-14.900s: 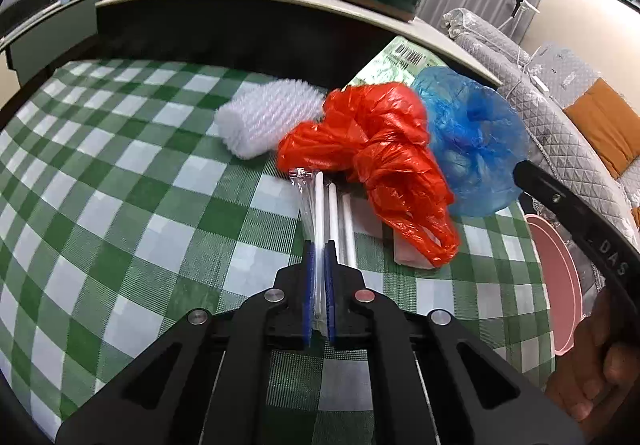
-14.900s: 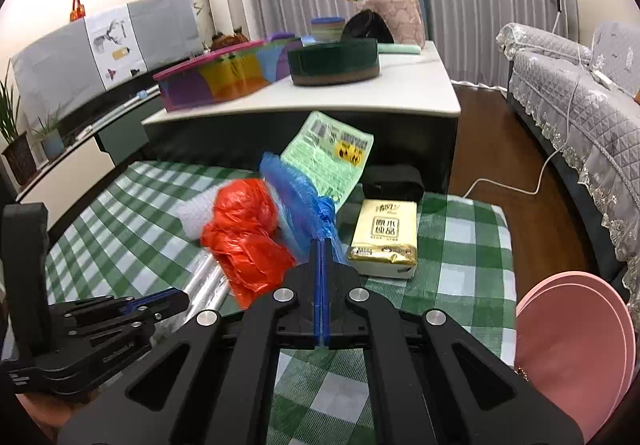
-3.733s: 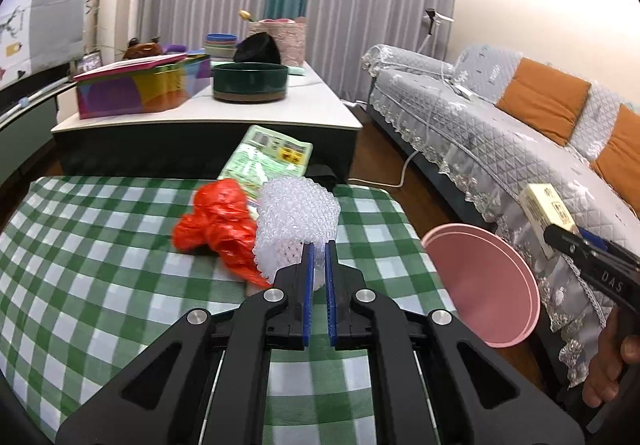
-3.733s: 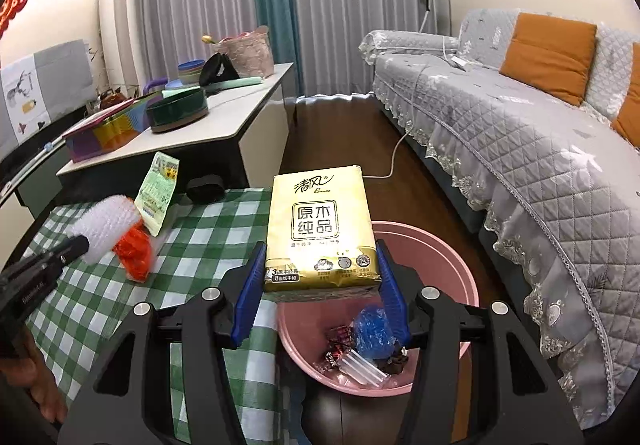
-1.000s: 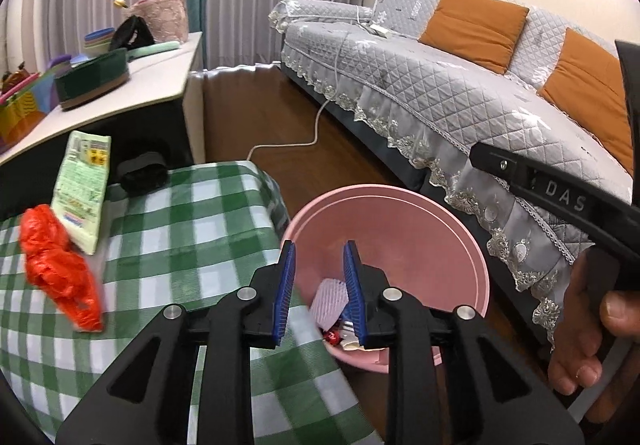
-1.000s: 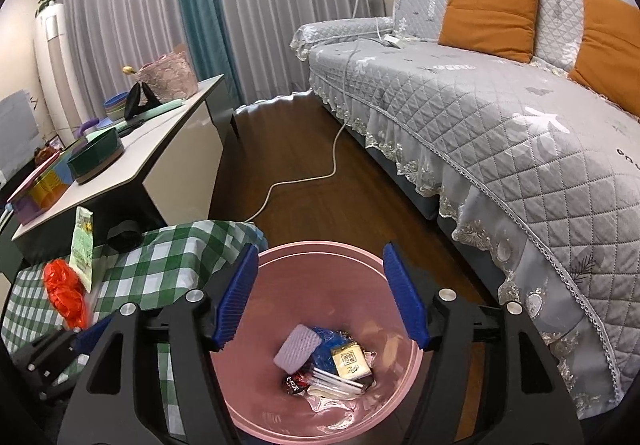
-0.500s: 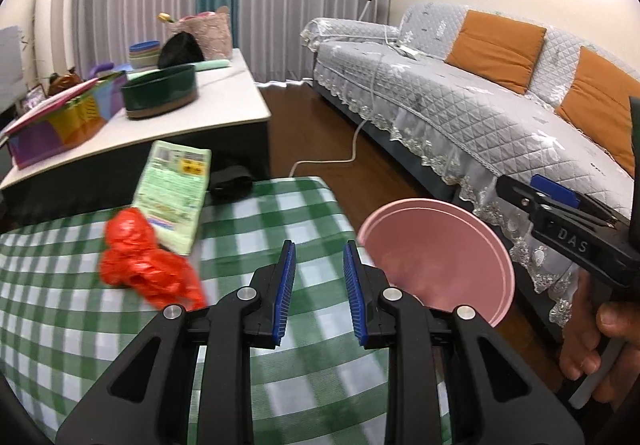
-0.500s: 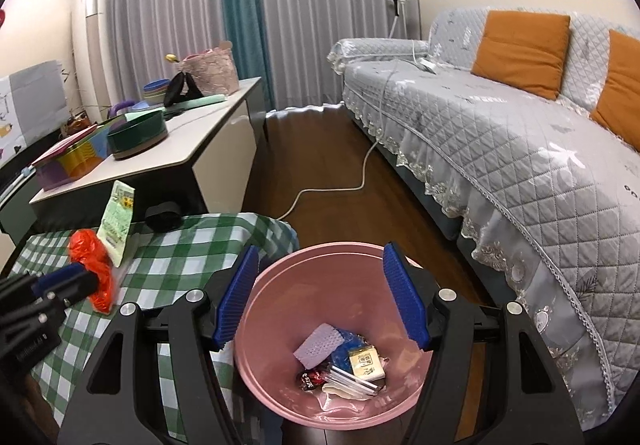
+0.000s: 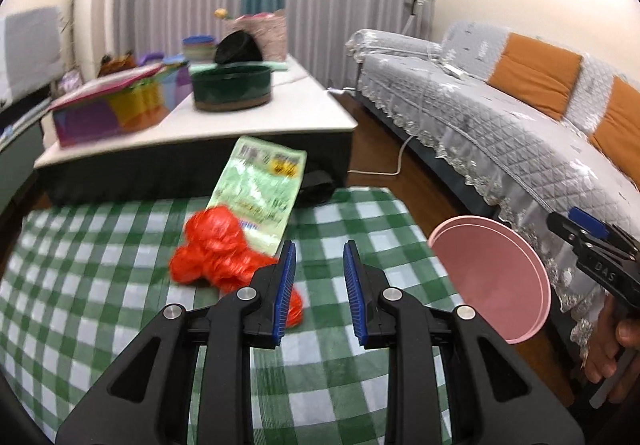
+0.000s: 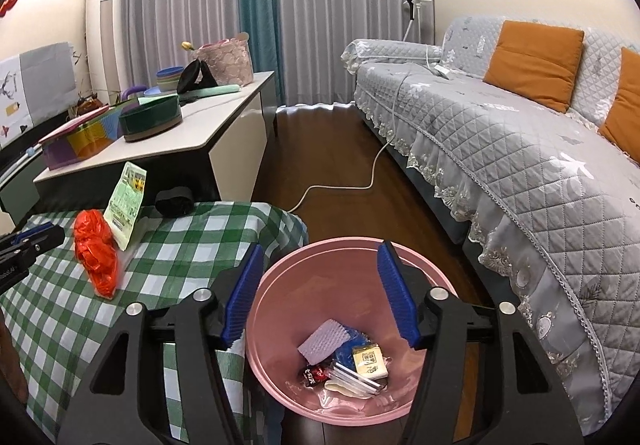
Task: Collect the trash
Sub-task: 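Move both open tools back toward the red bag and green packet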
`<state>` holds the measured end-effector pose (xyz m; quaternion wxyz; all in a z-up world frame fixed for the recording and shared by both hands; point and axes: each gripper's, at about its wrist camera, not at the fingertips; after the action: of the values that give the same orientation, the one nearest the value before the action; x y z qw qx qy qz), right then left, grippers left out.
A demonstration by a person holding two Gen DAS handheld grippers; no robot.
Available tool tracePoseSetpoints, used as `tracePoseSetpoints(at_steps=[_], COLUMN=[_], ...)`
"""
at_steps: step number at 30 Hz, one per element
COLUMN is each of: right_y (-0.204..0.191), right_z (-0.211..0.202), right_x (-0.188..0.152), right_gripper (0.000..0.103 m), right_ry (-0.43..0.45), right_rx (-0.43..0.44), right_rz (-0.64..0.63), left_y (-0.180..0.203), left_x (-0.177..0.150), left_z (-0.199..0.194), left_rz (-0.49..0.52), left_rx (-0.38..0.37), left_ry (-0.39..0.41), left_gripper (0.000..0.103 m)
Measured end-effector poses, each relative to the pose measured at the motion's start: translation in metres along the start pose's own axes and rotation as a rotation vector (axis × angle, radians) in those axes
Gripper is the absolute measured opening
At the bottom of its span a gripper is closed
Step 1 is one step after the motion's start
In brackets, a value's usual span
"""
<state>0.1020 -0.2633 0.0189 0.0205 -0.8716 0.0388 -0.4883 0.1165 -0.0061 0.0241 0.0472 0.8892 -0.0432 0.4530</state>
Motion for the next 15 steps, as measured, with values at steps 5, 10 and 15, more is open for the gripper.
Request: tracePoseSetpoints(at_steps=[5, 10, 15], right_y=[-0.004, -0.005, -0.014], right_z=[0.007, 0.007, 0.014], right_x=[-0.004, -0.002, -0.001], right_gripper=[0.048, 0.043, 0.043], right_ry=[-0.018, -0.013, -0.017], right_rx=[0.003, 0.013, 0.029], right_rz=[-0.016, -0.011, -0.024], left_y=[-0.017, -0.044, -0.071], left_x=[-0.011, -0.012, -0.015], left_z=[0.010, 0.017, 0.027], left_rz=[-0.073, -0.151, -0.238], left_rx=[0.032, 0.099, 0.154], left_ry=[-0.024, -0.024, -0.036], left_gripper=[0.025, 0.028, 0.037])
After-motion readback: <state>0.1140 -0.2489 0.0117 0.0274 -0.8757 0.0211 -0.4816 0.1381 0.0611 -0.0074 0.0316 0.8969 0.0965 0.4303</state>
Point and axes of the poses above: each gripper's, at about its wrist camera, not at the fingertips, and z roughly the way its jaws point, y to its right, x to its top, and after that the axes turned 2 degrees about z, right-handed
